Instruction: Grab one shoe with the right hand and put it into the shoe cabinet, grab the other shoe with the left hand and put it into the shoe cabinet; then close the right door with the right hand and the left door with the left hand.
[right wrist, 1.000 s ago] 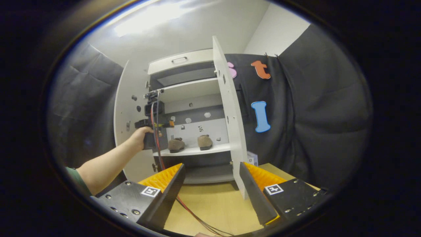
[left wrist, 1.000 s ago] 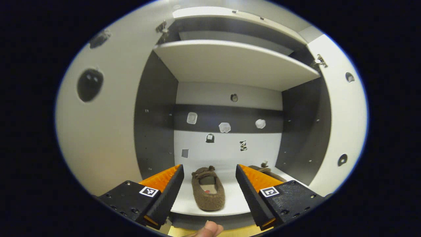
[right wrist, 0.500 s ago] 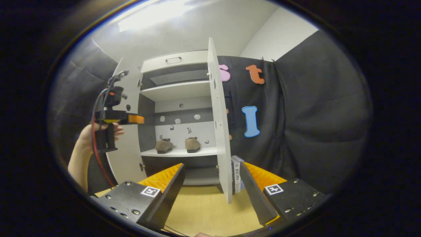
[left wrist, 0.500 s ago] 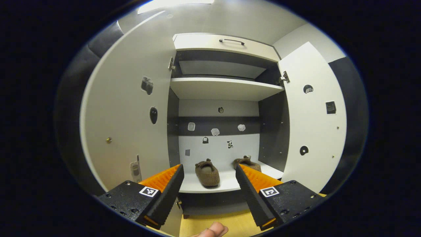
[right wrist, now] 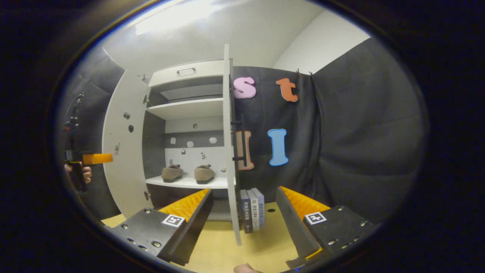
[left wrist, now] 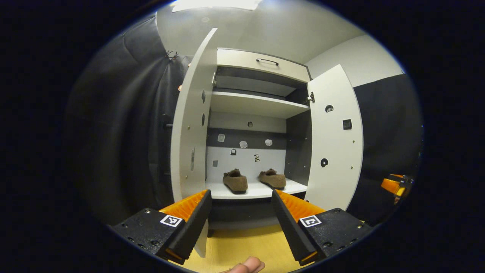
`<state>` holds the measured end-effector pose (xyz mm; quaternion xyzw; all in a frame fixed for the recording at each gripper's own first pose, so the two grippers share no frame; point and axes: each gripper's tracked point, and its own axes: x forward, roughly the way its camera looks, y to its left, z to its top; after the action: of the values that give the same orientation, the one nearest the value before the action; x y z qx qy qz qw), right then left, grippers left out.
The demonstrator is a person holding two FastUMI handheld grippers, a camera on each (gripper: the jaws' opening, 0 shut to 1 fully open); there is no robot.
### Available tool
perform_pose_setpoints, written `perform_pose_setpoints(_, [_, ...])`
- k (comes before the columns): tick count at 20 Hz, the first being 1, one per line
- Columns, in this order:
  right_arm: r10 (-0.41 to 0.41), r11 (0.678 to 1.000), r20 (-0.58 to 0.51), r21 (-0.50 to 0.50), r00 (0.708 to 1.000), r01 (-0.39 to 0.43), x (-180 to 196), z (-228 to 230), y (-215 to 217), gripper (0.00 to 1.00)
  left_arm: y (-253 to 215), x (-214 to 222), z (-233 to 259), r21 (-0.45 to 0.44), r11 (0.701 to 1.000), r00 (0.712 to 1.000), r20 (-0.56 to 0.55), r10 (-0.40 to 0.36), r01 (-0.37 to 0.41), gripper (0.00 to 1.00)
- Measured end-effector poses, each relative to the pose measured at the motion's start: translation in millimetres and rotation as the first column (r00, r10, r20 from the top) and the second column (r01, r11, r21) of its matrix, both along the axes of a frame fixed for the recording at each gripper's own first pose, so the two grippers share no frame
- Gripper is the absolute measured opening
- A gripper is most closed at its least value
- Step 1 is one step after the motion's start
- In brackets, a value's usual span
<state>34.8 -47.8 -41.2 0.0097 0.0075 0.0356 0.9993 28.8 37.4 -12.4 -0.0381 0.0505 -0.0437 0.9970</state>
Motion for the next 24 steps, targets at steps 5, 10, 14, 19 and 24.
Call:
perform_pose_setpoints(5, [0.037,0.999,0.011,-0.039,0.999,-0.037,43,18,-46,0.99,1,-41,-20,-0.005,1.0,1.0,0.02,-0.003,0.003,0.96])
perform_pose_setpoints(10, [0.1,0.994,0.023,-0.037,0.995,-0.099,103,45,-81,0.99,-9,-71,-29,0.034,0.999,0.999,0.032,-0.041,0.039,0.96])
perform_pose_setpoints(14, [0.08,0.996,-0.055,-0.021,0.995,-0.081,145,42,-106,0.99,-15,-78,-32,0.029,0.996,0.996,0.032,-0.087,0.086,0.96])
perform_pose_setpoints(19, [0.067,0.998,-0.124,0.021,0.99,-0.065,173,40,-100,0.99,-13,-77,-42,0.013,0.994,0.994,0.019,-0.105,0.104,0.99])
perform_pose_setpoints(24, [0.069,0.997,-0.172,-0.033,0.983,-0.075,182,36,-66,1.0,-2,-76,-64,0.011,0.993,0.993,-0.02,-0.116,0.116,0.96])
